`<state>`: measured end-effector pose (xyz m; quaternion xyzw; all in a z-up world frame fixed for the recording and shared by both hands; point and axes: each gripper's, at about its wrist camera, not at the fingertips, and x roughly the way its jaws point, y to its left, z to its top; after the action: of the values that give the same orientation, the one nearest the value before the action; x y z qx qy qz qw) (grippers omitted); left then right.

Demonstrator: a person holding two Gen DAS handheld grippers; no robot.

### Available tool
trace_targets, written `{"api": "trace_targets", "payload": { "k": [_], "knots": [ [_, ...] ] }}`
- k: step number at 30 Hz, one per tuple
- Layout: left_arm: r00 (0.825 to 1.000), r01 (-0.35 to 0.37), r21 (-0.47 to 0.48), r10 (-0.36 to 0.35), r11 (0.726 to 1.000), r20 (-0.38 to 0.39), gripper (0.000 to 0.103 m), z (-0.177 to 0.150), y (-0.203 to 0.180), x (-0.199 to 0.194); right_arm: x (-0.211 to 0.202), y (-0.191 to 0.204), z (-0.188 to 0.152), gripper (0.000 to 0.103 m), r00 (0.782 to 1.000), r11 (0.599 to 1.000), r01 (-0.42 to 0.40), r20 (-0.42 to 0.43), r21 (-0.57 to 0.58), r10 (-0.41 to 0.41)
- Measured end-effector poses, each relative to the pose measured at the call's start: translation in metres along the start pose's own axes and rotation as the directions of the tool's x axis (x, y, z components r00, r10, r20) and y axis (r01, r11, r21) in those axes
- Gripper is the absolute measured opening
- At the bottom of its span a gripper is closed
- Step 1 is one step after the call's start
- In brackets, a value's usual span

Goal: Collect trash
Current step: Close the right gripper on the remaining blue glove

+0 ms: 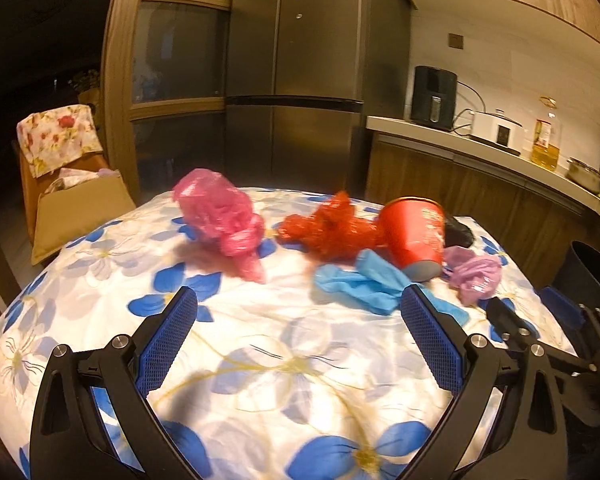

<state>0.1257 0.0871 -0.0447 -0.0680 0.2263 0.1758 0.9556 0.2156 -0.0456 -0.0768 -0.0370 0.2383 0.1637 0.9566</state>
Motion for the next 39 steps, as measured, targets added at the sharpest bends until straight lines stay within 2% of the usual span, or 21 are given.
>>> {"api": "trace_targets", "payload": {
  "k": [6, 11, 19, 22, 25, 30, 39],
  "knots": [
    [0.999, -0.032, -0.022, 0.032, 0.999, -0.008, 0.097, 0.003, 0.018, 0.009, 0.037, 0.023, 0.006, 0.067, 0.997, 0.999, -0.038, -0.07, -0.032, 0.036],
    [0.999, -0.051, -0.035, 0.051, 0.998, -0.012, 0.097, 0.005, 0.029, 0.014, 0.058, 0.035, 0.003, 0.055, 0.991, 0.996, -0.054, -0.123, -0.065, 0.046],
    [0.998, -0.058, -0.045, 0.058, 0.997, -0.009, 0.097, 0.009, 0.034, 0.015, 0.076, 0.044, -0.006, 0.025, 0.98, 0.992, -0.074, -0.19, -0.1, 0.054],
    [0.998, -0.057, -0.043, 0.057, 0.997, -0.007, 0.097, 0.009, 0.033, 0.014, 0.076, 0.048, -0.007, 0.012, 0.979, 0.989, -0.091, -0.194, -0.119, 0.067],
    [0.998, -0.055, -0.037, 0.055, 0.998, -0.004, 0.097, 0.01, 0.032, 0.012, 0.071, 0.052, -0.007, 0.004, 0.98, 0.984, -0.107, -0.181, -0.14, 0.08],
    [0.998, -0.064, -0.043, 0.064, 0.997, 0.002, 0.097, 0.011, 0.035, 0.009, 0.039, 0.042, 0.001, 0.002, 0.989, 0.986, -0.126, -0.092, -0.107, 0.117],
    [0.998, -0.056, -0.064, 0.055, 0.996, -0.01, 0.097, 0.01, 0.032, 0.014, -0.023, 0.002, -0.001, 0.002, 0.993, 0.993, -0.116, 0.014, -0.009, 0.116]
  ]
}}
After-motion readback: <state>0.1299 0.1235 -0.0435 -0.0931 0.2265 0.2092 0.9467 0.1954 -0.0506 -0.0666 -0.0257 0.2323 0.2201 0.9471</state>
